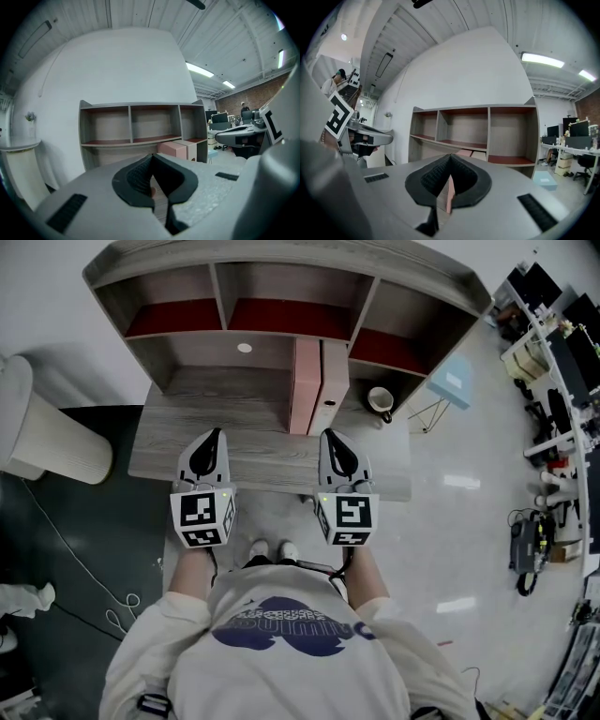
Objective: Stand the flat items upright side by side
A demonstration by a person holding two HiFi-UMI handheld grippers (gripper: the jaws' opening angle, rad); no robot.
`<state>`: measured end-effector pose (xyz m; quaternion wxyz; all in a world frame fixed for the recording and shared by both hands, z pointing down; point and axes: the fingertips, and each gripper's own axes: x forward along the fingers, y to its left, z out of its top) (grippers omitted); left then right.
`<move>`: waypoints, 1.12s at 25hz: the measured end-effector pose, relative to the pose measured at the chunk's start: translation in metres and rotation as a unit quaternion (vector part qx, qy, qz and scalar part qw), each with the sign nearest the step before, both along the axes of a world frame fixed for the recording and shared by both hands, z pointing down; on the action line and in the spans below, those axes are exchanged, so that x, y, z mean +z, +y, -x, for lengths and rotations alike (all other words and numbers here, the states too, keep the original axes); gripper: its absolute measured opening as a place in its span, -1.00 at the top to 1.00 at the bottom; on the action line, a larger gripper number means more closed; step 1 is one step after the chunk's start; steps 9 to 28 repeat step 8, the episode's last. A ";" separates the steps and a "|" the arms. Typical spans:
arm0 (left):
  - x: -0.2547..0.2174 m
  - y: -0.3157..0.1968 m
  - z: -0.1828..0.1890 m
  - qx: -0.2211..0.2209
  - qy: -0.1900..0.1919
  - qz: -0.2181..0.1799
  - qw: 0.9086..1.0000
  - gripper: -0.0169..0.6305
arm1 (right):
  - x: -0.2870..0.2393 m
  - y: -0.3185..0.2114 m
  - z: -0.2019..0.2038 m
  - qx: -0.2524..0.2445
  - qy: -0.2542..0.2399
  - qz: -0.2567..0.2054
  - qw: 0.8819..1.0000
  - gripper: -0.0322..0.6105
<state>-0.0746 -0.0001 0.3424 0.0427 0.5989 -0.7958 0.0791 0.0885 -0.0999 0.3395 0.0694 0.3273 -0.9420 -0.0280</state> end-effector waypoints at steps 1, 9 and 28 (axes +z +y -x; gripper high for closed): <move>0.000 0.001 0.000 0.000 0.001 0.000 1.000 0.93 | -0.001 0.001 0.000 0.000 0.002 -0.003 1.000 0.91; 0.001 0.002 0.003 0.002 0.002 0.004 1.000 0.93 | -0.005 0.003 0.001 0.001 0.005 -0.008 1.000 0.91; 0.001 0.002 0.003 0.002 0.002 0.004 1.000 0.93 | -0.005 0.003 0.001 0.001 0.005 -0.008 1.000 0.91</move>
